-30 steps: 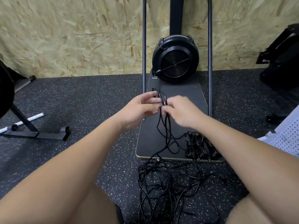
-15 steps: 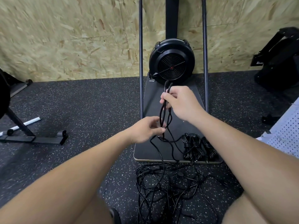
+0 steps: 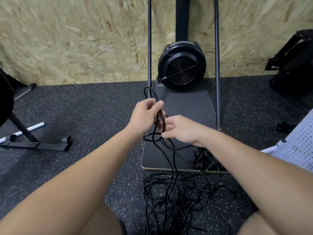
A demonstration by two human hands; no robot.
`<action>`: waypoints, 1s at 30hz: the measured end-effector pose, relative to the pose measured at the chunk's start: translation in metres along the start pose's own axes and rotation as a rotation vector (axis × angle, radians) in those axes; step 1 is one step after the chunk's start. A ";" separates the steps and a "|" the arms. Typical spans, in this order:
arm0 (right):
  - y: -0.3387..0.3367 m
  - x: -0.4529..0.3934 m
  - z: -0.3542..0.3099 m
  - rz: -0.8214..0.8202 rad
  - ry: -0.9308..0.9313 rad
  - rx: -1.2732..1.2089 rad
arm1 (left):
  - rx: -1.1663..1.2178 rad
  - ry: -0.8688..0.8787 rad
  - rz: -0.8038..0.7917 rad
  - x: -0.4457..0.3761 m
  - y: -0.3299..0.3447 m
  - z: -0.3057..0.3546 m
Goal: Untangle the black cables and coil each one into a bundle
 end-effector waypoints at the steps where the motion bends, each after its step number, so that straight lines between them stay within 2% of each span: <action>1: 0.005 -0.001 0.002 -0.002 0.010 -0.048 | -0.004 -0.015 0.001 -0.001 -0.001 -0.003; 3: 0.012 -0.002 0.005 0.011 0.023 -0.102 | -0.032 -0.031 -0.012 0.001 -0.002 -0.006; 8: 0.013 -0.005 0.006 0.064 -0.005 -0.053 | -0.068 -0.008 -0.011 -0.001 -0.005 -0.012; 12: 0.013 -0.005 -0.003 0.081 -0.029 -0.007 | -0.029 -0.053 -0.038 0.000 -0.005 -0.017; 17: -0.022 -0.007 -0.012 0.262 0.005 -0.090 | 0.046 -0.154 -0.224 0.012 0.007 -0.025; 21: -0.046 -0.009 -0.007 0.308 0.030 -0.174 | -0.029 -0.058 -0.345 0.023 0.017 -0.019; 24: -0.050 -0.007 -0.004 0.316 0.035 -0.131 | -0.066 -0.023 -0.328 0.024 0.017 -0.018; 27: -0.050 -0.006 -0.007 0.320 -0.011 0.041 | -0.203 0.003 -0.304 0.021 0.018 -0.029; 30: -0.044 0.000 -0.016 0.255 -0.032 0.080 | -0.367 0.039 -0.274 0.017 0.015 -0.038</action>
Point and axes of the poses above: each hand's wrist, its own x-axis away from the middle knuckle, its own y-axis out of the palm, z = x × y, the point moved 8 cm from there along -x, towards the middle knuckle, and after that the axes turned 11 degrees about z, right-handed, at the moved point
